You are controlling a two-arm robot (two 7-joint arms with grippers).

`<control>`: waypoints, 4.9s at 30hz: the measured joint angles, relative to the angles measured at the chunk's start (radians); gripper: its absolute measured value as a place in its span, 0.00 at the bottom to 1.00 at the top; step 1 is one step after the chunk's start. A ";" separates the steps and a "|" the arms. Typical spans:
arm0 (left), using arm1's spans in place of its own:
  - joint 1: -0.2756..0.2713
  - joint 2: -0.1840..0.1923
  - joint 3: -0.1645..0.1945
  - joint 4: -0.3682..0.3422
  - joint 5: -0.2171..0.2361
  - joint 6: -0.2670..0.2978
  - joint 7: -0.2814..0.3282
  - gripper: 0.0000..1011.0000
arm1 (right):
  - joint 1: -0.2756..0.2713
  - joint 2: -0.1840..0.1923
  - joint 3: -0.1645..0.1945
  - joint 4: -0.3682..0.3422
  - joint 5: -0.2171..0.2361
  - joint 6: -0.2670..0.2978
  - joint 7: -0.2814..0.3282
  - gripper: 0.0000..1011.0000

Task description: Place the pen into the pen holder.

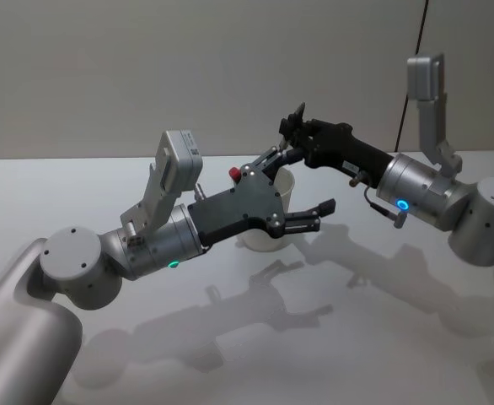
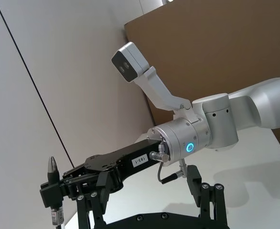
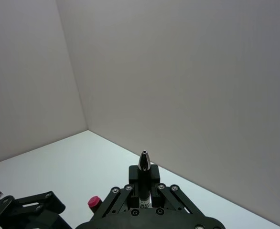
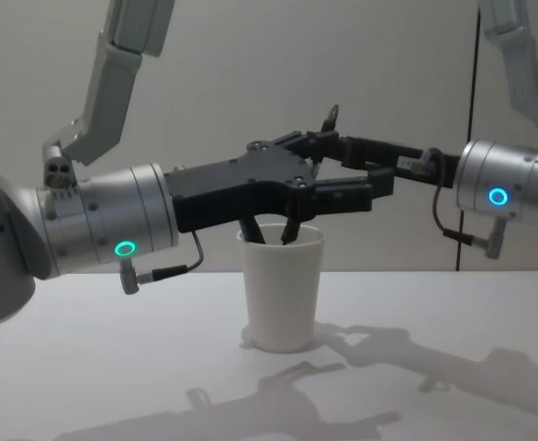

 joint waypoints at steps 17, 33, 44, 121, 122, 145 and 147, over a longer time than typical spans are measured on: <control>0.000 0.000 0.000 0.000 0.000 0.000 0.000 0.99 | 0.015 0.003 0.011 0.034 0.021 -0.028 0.075 0.11; 0.000 0.000 0.000 0.000 0.000 0.000 0.000 0.99 | 0.050 0.004 0.025 0.095 0.009 -0.055 0.141 0.11; 0.000 0.000 0.000 0.000 0.000 0.000 0.000 0.99 | 0.070 0.003 0.025 0.132 -0.016 -0.067 0.162 0.11; 0.000 0.000 0.000 0.000 0.000 0.000 0.000 0.99 | 0.144 -0.018 0.042 0.292 -0.007 -0.137 0.176 0.99; 0.000 0.000 0.000 0.000 0.000 0.000 0.000 0.99 | 0.142 -0.016 0.045 0.288 -0.006 -0.136 0.175 0.99; 0.000 0.000 0.000 0.000 0.000 0.000 0.000 0.99 | 0.058 0.043 0.104 0.145 0.000 -0.080 0.131 0.99; 0.000 0.000 0.000 0.000 0.000 0.000 0.000 0.99 | 0.049 0.048 0.109 0.133 0.000 -0.076 0.127 0.99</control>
